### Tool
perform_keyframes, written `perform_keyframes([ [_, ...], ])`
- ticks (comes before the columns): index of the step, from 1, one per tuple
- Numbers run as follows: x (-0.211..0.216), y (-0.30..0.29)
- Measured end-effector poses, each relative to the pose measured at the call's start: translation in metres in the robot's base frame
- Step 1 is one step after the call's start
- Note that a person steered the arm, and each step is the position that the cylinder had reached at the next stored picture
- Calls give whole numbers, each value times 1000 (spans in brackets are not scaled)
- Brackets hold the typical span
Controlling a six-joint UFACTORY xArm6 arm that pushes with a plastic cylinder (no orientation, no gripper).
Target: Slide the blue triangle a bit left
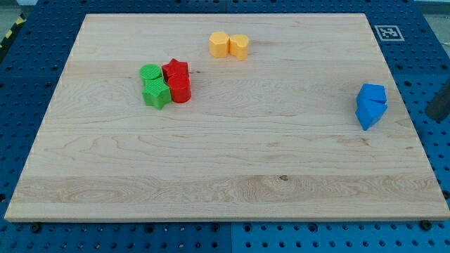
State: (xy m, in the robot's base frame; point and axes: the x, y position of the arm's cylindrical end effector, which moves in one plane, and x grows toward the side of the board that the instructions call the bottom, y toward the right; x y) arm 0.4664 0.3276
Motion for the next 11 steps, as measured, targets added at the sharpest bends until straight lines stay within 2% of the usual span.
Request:
perform_keyframes([
  [3,2,-33],
  [6,4,-123],
  [9,4,-128],
  [11,4,-158],
])
